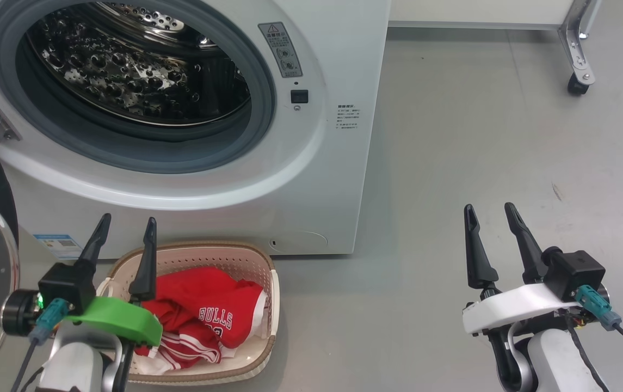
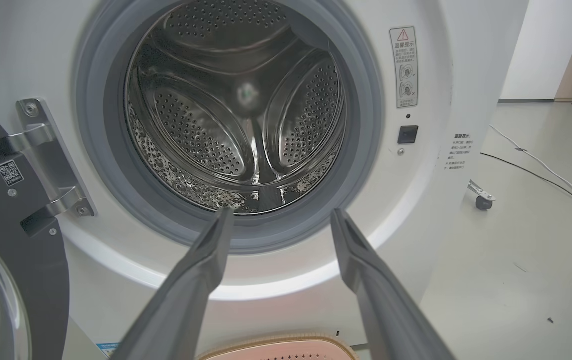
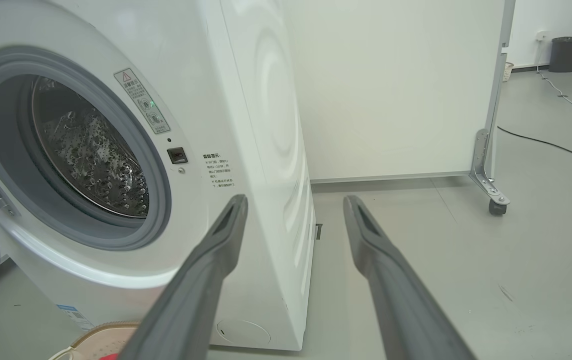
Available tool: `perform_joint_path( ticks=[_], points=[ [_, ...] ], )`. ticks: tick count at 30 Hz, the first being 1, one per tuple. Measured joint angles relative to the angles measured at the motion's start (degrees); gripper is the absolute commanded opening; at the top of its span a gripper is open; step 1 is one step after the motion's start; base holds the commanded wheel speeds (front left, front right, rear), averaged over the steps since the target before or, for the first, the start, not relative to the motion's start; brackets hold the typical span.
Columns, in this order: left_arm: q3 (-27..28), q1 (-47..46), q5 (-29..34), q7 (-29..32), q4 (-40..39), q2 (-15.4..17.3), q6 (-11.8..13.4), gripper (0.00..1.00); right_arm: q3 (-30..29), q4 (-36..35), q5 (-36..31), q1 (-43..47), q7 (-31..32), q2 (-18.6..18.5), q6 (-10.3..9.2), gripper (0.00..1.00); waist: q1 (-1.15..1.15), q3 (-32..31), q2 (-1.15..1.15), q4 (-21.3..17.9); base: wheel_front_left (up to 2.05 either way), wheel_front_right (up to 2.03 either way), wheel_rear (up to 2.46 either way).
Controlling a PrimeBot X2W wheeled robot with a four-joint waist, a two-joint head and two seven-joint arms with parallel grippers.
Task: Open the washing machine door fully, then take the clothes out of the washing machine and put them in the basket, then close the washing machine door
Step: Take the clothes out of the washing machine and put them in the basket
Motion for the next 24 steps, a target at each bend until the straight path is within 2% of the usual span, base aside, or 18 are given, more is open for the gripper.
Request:
perform_joint_path(
  ticks=[24],
  points=[
    [0.56, 4.92, -0.02, 0.0, -5.84, -1.32, 1.42, 1.0, 0.02, -0.96, 0.01, 0.77, 0.0, 0.01, 0.27, 1.0, 0.0, 0.49, 0.0, -0.48, 0.0, 0.0, 0.0]
  ],
)
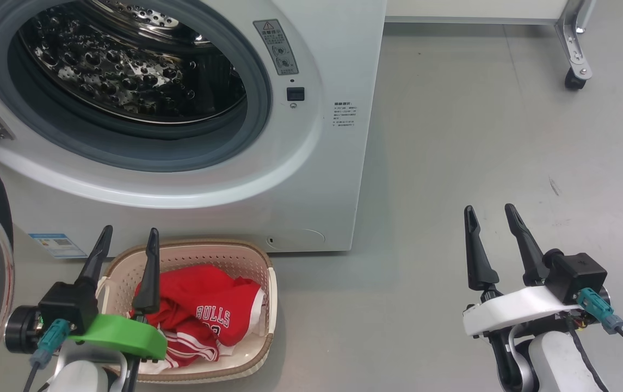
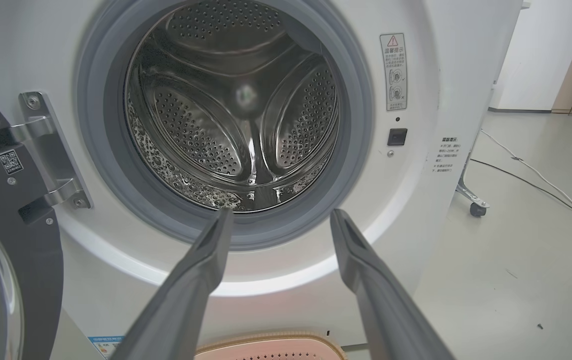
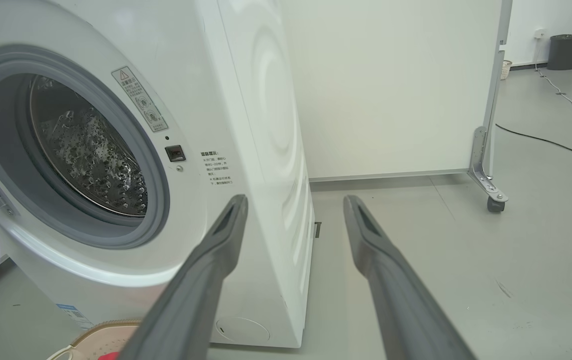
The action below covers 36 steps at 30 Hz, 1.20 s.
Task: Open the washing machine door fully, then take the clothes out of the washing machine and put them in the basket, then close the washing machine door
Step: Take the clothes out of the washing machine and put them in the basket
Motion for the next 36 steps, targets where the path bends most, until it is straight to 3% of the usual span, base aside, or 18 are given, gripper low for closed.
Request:
perform_joint_path(
  ticks=[36],
  points=[
    [-0.22, 0.83, 0.1, 0.0, -3.5, -0.35, 0.22, 1.0, -0.05, -0.27, 0.0, -0.01, 0.0, 0.01, 0.0, 1.0, 0.0, 0.5, 0.0, -0.03, 0.0, 0.0, 0.0]
  ],
)
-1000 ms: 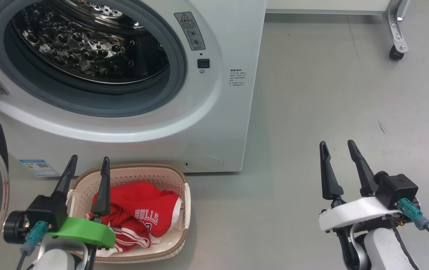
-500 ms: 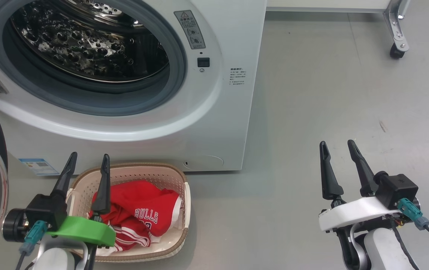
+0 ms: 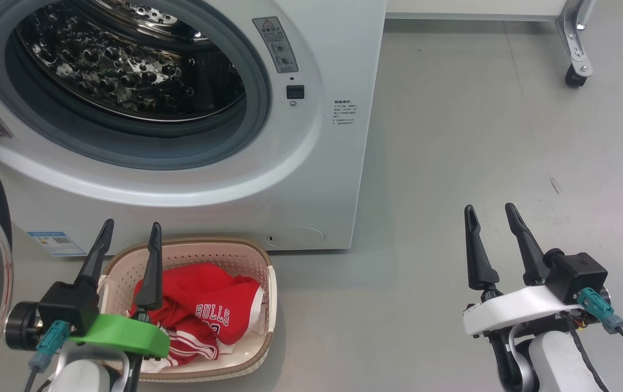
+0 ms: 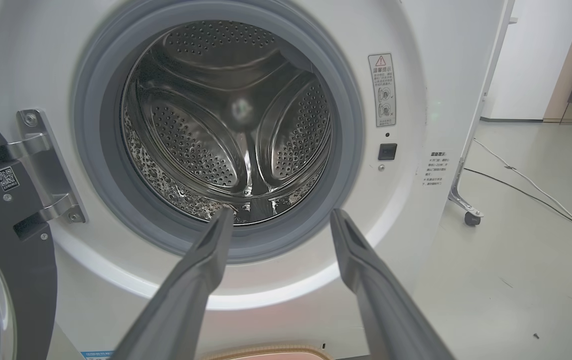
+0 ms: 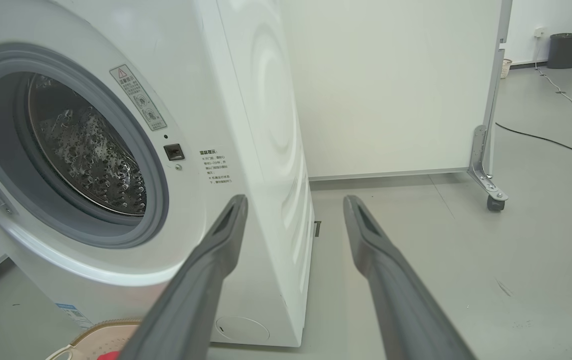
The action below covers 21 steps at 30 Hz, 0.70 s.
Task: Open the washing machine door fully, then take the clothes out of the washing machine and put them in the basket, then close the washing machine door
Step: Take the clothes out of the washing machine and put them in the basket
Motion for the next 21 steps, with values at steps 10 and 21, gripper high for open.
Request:
perform_joint_path(
  ticks=[10, 21],
  points=[
    [0.02, 0.55, -0.01, 0.0, -0.37, -0.04, -0.01, 1.0, 0.07, 0.0, 0.0, 0.0, 0.0, 0.0, 0.0, 1.0, 0.0, 0.06, 0.0, -0.03, 0.0, 0.0, 0.0],
    [0.01, 0.88, -0.01, 0.0, -0.78, -0.07, -0.05, 1.0, 0.08, 0.02, 0.0, -0.01, 0.0, 0.0, -0.01, 1.0, 0.0, -0.01, 0.0, -0.45, 0.0, 0.0, 0.0]
  ],
)
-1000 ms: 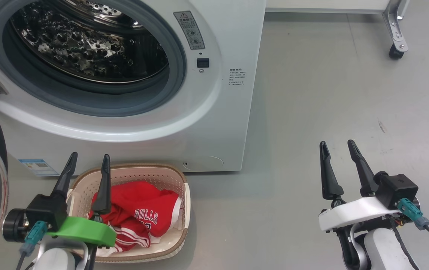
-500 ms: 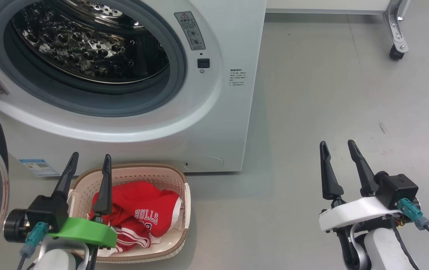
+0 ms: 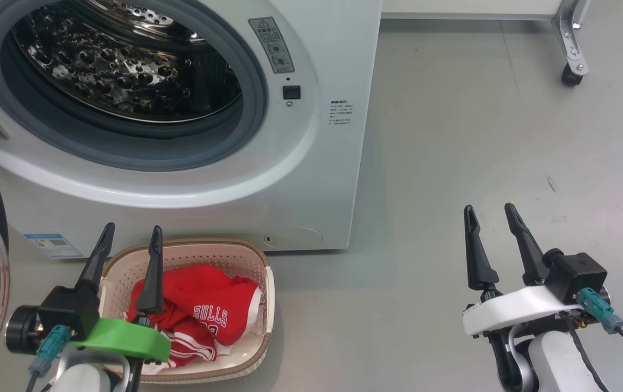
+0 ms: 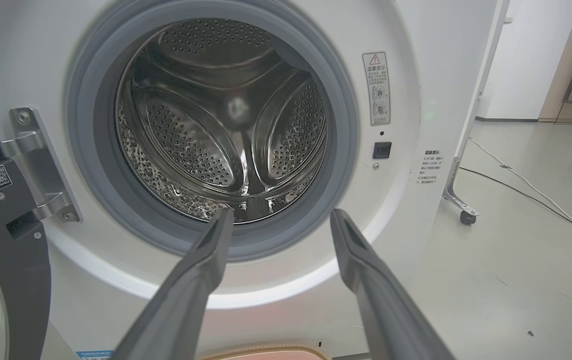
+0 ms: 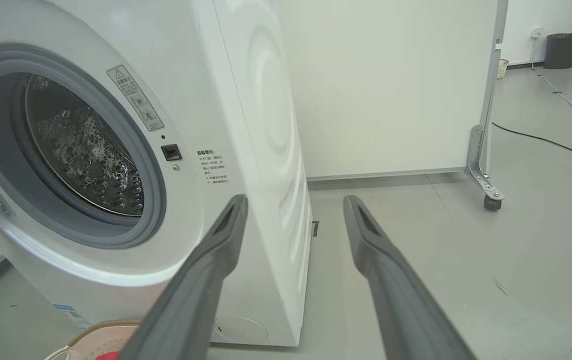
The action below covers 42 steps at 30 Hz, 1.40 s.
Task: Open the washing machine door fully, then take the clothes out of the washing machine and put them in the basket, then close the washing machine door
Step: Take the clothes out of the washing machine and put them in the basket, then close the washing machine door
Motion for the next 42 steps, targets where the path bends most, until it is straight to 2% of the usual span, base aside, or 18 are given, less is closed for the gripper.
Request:
perform_joint_path(
  ticks=[21, 42],
  points=[
    [0.12, 0.25, -1.76, 0.0, 0.19, -0.12, -0.01, 1.0, 0.53, 0.68, 0.02, 0.01, 0.0, 0.0, 0.01, 1.0, 0.0, -1.13, 0.0, -0.26, -0.21, 0.21, 0.0],
    [0.03, 1.17, -1.7, 0.0, -0.3, -0.18, -0.08, 1.0, 0.94, 0.81, 0.21, 0.01, 0.0, 0.01, 0.0, 1.0, 0.0, -0.75, 0.0, -0.4, -0.99, 0.99, 0.0]
  ],
)
